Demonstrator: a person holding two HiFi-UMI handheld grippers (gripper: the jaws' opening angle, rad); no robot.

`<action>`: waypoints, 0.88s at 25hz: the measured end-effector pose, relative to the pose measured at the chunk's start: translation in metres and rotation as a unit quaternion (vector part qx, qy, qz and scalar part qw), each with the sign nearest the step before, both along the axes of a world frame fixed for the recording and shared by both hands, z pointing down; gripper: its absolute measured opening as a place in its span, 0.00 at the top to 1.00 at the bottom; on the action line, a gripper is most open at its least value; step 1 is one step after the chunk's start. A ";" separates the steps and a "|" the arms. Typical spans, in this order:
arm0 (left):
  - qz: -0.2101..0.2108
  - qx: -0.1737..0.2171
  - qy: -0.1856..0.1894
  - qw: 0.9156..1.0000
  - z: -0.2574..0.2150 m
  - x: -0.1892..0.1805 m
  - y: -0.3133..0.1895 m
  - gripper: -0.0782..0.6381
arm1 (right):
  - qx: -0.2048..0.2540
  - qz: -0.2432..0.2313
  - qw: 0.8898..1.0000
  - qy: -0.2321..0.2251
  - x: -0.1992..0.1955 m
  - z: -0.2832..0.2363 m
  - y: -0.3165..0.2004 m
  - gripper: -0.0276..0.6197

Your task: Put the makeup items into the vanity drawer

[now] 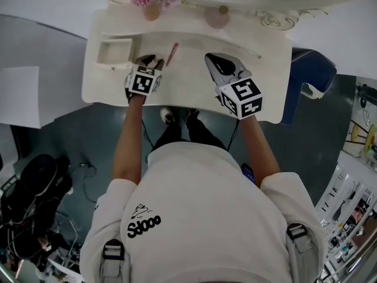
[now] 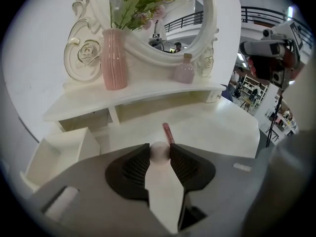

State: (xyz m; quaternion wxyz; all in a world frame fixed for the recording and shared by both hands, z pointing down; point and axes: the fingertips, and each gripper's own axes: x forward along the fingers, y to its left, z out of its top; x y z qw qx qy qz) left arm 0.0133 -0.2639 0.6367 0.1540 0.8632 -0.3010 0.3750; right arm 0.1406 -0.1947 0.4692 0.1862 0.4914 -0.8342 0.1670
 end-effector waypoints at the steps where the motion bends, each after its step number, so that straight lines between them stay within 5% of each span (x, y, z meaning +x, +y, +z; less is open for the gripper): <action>1: 0.002 0.008 -0.003 1.000 -0.004 -0.002 -0.001 0.69 | 0.002 -0.003 1.000 0.000 -0.002 -0.002 -0.002 0.95; 5: -0.011 0.048 0.008 0.999 -0.036 -0.016 -0.008 0.69 | 0.011 -0.013 1.000 -0.002 -0.014 -0.008 -0.014 0.95; 14: -0.114 0.106 0.076 0.985 -0.113 -0.079 -0.039 0.69 | 0.018 -0.052 0.998 -0.004 -0.055 -0.009 -0.034 0.95; 22: -0.212 0.065 0.049 0.974 -0.080 -0.151 -0.068 0.69 | 0.012 -0.075 0.997 0.008 -0.071 -0.002 -0.033 0.95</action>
